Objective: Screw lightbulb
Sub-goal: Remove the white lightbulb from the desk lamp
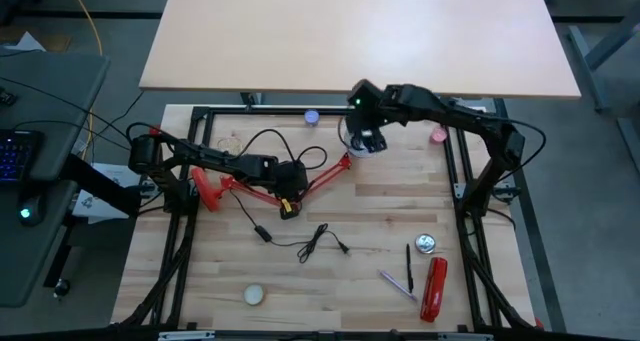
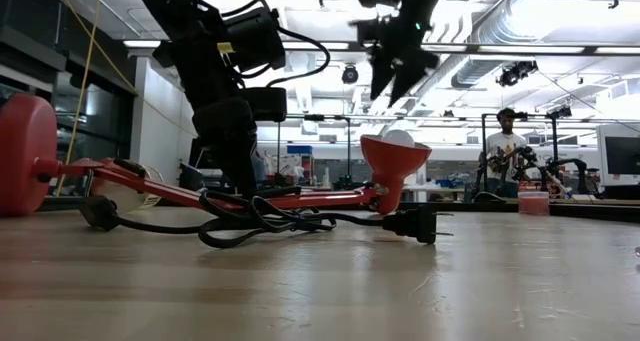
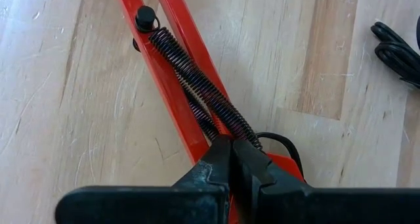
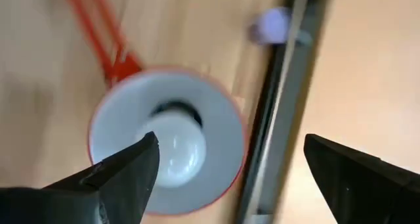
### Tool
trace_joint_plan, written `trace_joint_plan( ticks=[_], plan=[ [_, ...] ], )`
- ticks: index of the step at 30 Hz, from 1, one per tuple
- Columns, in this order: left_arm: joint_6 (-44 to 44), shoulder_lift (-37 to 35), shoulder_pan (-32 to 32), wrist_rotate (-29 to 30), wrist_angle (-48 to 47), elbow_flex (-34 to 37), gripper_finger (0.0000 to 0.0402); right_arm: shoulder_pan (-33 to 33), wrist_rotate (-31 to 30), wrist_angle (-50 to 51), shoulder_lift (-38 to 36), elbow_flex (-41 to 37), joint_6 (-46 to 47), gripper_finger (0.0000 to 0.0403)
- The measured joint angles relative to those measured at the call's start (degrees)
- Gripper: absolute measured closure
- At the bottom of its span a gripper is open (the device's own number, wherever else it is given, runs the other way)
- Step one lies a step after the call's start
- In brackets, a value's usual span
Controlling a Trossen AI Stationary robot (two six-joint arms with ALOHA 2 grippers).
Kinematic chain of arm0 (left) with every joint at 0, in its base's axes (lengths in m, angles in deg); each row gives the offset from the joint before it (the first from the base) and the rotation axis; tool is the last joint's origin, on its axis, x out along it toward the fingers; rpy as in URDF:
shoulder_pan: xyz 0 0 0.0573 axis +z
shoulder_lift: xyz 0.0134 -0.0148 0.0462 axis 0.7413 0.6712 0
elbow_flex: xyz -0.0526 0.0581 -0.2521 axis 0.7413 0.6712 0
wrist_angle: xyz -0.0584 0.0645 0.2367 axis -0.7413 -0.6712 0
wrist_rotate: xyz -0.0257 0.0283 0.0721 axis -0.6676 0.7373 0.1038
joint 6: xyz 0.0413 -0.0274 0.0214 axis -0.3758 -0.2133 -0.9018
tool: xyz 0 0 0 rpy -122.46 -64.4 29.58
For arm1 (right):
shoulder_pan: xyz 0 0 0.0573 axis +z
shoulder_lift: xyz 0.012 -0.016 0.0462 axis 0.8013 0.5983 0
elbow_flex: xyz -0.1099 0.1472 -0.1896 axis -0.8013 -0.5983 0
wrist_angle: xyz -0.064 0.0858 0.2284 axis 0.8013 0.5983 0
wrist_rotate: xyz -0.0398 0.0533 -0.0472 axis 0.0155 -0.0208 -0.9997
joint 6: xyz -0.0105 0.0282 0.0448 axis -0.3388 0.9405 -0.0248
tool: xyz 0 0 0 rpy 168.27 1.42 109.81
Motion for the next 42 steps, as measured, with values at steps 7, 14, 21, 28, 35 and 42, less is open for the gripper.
trace_joint_plan(
  ticks=[7, 14, 21, 28, 35, 42],
  plan=[
    [-0.03, 0.0, 0.0, 0.0, -0.01, 0.0, 0.0402, -3.32, 4.35, 7.51, -0.07, 5.03, 42.1, 0.0034],
    [-0.07, 0.0, 0.0, -0.02, 0.22, 0.0, 0.0402, -3.96, 7.53, 7.92, 0.02, -4.44, 66.97, 0.0034],
    [-0.17, 0.02, 0.0, -0.02, 0.87, 0.0, 0.0402, -2.01, 4.2, 0.87, 0.02, -7.64, 67.95, 0.0034],
    [-0.57, 0.09, 0.42, -0.47, 2.3, 0.0, 0.0402, -0.17, 2.13, 0.18, 1.08, -7.72, 64.25, 0.0034],
    [-0.03, 0.09, 1.03, -0.84, 2.58, 0.0, 0.0401, -0.08, -0.71, -0.01, 4.4, -7.82, 68.52, 0.0034],
    [0.55, 0.04, 1.07, -0.63, 2.57, 0.0, 0.0401, -0.22, -1.68, -0.29, 4.68, -7.79, 68.79, 0.0034]
  ],
)
